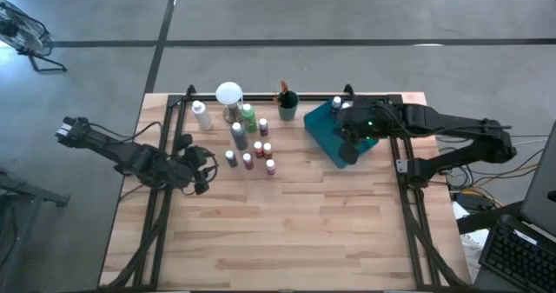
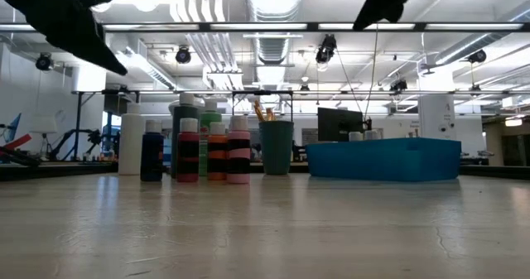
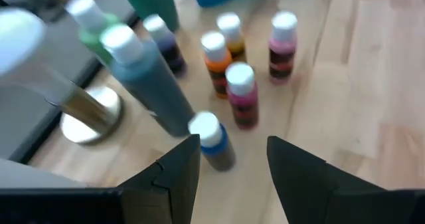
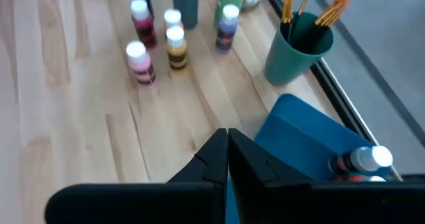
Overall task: Pick & Place Paint Supplies
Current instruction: Put the small blue paint bottle into the blue bin
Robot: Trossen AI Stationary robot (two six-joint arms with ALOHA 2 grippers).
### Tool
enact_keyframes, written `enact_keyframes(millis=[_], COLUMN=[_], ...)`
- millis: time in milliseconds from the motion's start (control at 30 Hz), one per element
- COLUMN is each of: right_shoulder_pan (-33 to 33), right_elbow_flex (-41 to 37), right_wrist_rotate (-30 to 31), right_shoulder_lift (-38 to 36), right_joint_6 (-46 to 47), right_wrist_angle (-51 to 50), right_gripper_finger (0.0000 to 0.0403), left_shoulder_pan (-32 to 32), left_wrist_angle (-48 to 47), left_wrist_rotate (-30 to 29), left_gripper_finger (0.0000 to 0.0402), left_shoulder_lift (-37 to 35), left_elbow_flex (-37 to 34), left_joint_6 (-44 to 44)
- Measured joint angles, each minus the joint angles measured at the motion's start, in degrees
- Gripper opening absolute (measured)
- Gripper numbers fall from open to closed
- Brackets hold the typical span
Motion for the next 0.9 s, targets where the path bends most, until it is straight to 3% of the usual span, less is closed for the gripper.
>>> enact_keyframes(millis=[200,567,767,900], right_shoulder_pan=[0.0,-0.2,-0.2,-0.2], right_elbow_flex=[-8.1,-8.0,-8.7,-9.6], right_wrist_rotate=[-0.3,-0.4,-0.6,-0.6], right_shoulder_lift=[-4.0,-3.3,-2.3,-2.4], right_joint_6=[-1.5,-3.8,-5.5,-6.6], right_wrist_angle=[12.4,12.7,12.6,12.6], right_gripper_finger=[0.0009,0.0008,0.0008,0.0008], left_shoulder_pan=[6.8,17.1,17.2,16.5], left_wrist_angle=[0.4,6.8,9.2,19.1], left_wrist_rotate=[4.7,17.0,13.4,12.9], left_gripper_finger=[0.0181,0.0181,0.0181,0.0181], left_shoulder_lift=[4.2,8.8,9.7,8.2], left_elbow_flex=[0.0,1.6,-1.5,-7.8], left_joint_6=[0.6,8.5,5.7,4.7])
